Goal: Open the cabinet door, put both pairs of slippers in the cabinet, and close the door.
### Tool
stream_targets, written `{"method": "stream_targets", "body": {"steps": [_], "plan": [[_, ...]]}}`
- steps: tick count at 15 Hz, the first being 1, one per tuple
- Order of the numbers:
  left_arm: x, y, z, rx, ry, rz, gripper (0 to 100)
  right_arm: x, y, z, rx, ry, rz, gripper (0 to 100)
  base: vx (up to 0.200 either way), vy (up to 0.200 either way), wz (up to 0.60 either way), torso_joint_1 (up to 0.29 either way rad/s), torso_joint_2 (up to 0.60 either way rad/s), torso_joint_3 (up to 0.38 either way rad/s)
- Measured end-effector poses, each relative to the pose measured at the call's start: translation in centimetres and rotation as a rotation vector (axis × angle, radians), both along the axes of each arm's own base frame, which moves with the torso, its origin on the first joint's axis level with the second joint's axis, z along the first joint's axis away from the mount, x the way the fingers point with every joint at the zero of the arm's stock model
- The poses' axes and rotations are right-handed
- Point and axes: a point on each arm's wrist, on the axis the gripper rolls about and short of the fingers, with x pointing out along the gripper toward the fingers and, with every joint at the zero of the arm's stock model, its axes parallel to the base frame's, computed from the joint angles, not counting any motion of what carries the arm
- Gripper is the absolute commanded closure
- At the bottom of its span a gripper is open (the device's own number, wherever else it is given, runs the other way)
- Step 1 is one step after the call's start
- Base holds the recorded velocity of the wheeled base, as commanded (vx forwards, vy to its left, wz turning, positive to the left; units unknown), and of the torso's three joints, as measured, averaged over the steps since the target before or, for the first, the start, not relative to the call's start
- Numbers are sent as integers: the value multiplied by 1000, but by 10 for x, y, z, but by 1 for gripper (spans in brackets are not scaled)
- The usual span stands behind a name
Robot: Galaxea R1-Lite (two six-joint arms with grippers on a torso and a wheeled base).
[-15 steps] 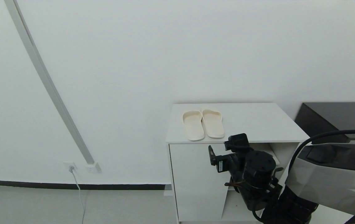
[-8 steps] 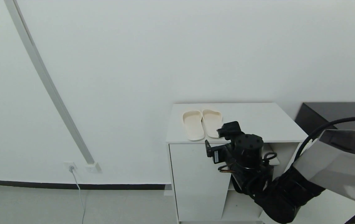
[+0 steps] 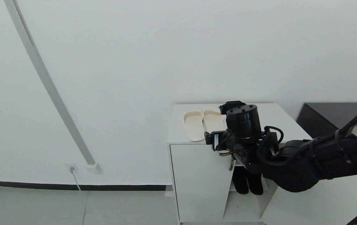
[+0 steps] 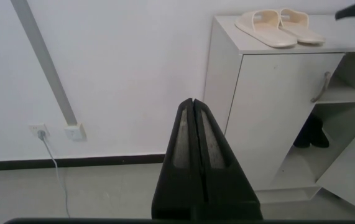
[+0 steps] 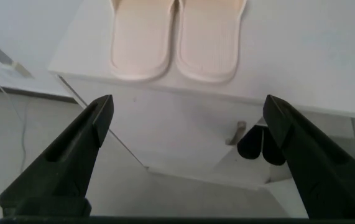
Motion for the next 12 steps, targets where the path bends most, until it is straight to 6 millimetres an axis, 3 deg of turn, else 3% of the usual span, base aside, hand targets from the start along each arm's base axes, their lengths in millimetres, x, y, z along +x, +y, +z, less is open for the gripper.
{"method": "stream_targets", "body": {"steps": [3,10,12], "plan": [[0,0,0,-1,1,0,100,-3,0,11,24,-21,4,0,200,0,0,-9,-9,4],[0,0,0,-2,0,1,100,-11,1,2,39,7,7,0,200,0,0,6,4,2],[0,0,0,-5,-1,1,100,-10,2,-3,35,11,5,0,0,0,0,0,0,0]]}}
